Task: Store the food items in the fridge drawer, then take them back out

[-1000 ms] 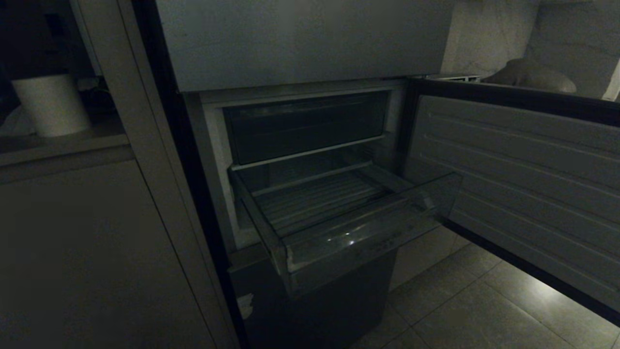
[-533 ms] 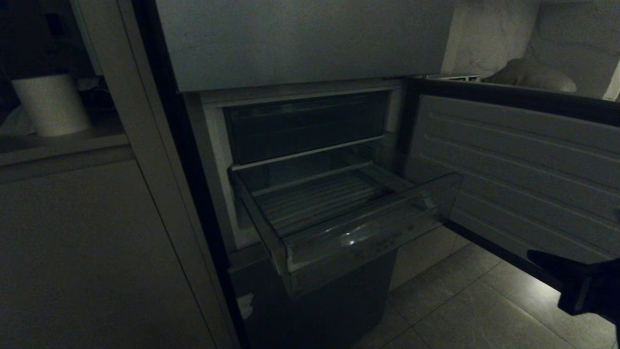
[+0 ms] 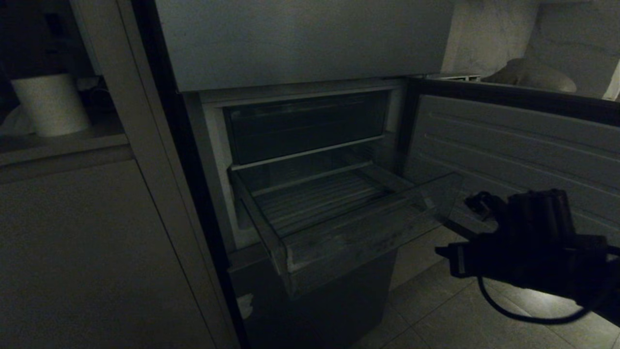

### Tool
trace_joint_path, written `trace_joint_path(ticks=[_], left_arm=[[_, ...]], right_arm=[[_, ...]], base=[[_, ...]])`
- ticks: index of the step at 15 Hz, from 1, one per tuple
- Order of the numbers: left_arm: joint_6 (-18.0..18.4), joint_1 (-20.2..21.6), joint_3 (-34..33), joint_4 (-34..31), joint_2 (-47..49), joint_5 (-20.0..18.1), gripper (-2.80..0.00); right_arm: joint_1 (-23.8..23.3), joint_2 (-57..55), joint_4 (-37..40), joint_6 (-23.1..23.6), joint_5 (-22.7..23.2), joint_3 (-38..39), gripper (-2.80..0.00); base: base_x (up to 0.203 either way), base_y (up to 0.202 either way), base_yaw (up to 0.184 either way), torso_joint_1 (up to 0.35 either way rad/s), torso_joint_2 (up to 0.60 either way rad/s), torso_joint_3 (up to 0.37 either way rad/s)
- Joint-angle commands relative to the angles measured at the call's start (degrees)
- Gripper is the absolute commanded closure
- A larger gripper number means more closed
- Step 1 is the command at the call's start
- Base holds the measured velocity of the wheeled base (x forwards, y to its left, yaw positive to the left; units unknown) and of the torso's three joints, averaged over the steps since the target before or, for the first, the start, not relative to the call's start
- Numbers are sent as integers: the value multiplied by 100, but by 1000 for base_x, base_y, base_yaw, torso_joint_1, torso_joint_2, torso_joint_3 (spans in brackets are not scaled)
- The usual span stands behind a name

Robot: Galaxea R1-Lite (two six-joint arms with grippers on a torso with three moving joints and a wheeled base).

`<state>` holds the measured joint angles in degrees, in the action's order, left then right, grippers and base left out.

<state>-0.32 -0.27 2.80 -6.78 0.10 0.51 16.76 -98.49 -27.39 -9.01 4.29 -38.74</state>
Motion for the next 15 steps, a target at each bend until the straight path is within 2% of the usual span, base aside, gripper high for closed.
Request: trace_joint_path(ticks=[1,2,4,6,7,10,15], left_arm=[[-3,0,1,1,7,2,0],[-3,0,1,-4,1,2,0],[-3,0,1,-8,8,2,0],[-3,0,1,-8,-1,2,0],[-3,0,1,1,8,2,0],[-3,0,1,-8,8,2,0],[-3,0,1,1,0,2,0]], right_arm=[[118,-1359,-40,-25,43,-1174,0],[173,-1673,-96,-78,51,-1617,0],[366,-2506,-591,-482,-52,-2796,0],[632,-3033,-1129,-876,-523,-3457,0],[713,-3025,-1229,-974,-646,-3447,0],[848,-2370,-1356,-1110,-762,-2581,0],[894,-2021,-1772,-1055,-792,-1990,0]], base=[[0,0,0,0,0,0],[0,0,0,0,0,0],[0,0,0,0,0,0],[0,0,0,0,0,0],[0,0,0,0,0,0],[0,0,0,0,0,0],[0,0,0,0,0,0]])
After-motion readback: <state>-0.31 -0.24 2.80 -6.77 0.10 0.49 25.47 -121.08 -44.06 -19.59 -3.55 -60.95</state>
